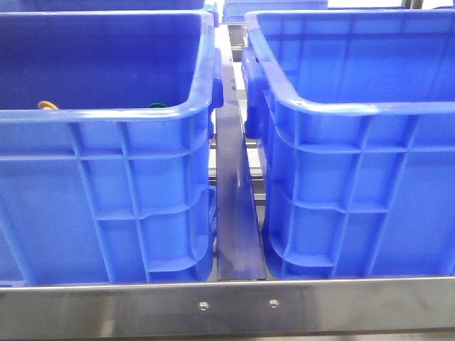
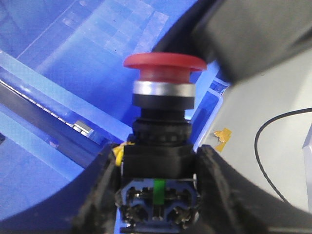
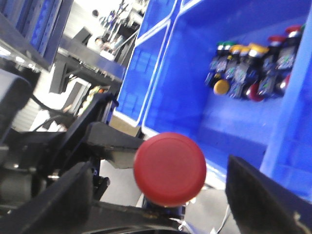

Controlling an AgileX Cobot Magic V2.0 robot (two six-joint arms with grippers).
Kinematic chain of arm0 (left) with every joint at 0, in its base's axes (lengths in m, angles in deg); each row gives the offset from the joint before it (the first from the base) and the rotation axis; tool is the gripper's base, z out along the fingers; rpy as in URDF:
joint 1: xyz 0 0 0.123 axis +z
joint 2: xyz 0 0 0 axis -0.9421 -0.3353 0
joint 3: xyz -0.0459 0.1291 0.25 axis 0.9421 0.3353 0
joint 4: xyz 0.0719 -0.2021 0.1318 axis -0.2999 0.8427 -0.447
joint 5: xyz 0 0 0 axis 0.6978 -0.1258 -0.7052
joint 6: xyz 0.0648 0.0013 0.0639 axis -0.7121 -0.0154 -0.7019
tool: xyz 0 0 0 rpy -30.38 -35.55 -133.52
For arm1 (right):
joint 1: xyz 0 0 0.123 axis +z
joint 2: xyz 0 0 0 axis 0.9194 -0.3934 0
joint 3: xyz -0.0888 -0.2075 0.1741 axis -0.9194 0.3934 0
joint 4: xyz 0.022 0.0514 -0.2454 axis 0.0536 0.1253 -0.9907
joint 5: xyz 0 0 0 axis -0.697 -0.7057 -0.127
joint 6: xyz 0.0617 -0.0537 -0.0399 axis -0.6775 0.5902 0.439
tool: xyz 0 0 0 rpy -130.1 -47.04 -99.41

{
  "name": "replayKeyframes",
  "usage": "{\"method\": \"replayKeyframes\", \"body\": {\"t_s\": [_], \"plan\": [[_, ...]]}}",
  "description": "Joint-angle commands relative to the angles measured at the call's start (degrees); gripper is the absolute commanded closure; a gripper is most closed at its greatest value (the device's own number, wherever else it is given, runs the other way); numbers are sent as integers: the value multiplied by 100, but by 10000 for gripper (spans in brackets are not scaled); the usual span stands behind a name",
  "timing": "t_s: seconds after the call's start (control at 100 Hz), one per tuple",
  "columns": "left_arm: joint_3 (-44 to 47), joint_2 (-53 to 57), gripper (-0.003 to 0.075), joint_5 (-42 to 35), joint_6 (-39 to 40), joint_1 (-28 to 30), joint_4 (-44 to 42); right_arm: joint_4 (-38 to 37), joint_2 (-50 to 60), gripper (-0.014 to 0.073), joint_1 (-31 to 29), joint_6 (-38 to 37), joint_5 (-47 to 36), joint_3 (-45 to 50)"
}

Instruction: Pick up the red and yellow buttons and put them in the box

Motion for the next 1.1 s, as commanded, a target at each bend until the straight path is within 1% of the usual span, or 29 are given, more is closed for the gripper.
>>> {"method": "replayKeyframes", "body": {"t_s": [0.0, 0.07, 0.14, 0.36, 0.5, 0.57, 0.66, 0.71, 0.76, 0.81, 0.83, 0.88, 0.95, 1.02, 1.09], "plan": [[-160, 182, 741, -328, 5, -47, -6, 521, -121, 14, 143, 210, 65, -208], [-160, 182, 741, -328, 5, -47, 3, 600, -239, 32, 254, 300, 65, -213], [-160, 182, 741, -328, 5, -47, 3, 695, -340, 73, 331, 405, 74, -213], [-160, 182, 741, -328, 5, -47, 3, 826, -450, 259, 431, 700, 162, -220], [-160, 182, 741, -328, 5, -47, 3, 843, -450, 362, 431, 701, 237, -220], [-160, 182, 740, -328, 5, -47, 3, 843, -450, 392, 431, 701, 249, -220], [-160, 182, 724, -328, 5, -47, 3, 843, -450, 395, 431, 701, 256, -220], [-160, 182, 681, -328, 5, -47, 3, 843, -450, 395, 431, 713, 262, -220], [-160, 182, 610, -328, 5, -47, 3, 837, -450, 395, 431, 722, 282, -220], [-160, 182, 504, -328, 5, -47, 3, 837, -450, 395, 431, 770, 314, -220], [-160, 182, 475, -328, 5, -47, 3, 837, -450, 395, 431, 793, 317, -220], [-160, 182, 356, -328, 5, -47, 3, 837, -450, 395, 431, 848, 323, -220], [-160, 182, 241, -328, 5, -47, -8, 837, -450, 395, 431, 903, 323, -220], [-160, 182, 190, -322, 5, -47, -21, 837, -450, 395, 431, 903, 304, -220], [-160, 192, 187, -322, 5, -47, -21, 837, -450, 395, 431, 916, 277, -220]]}}
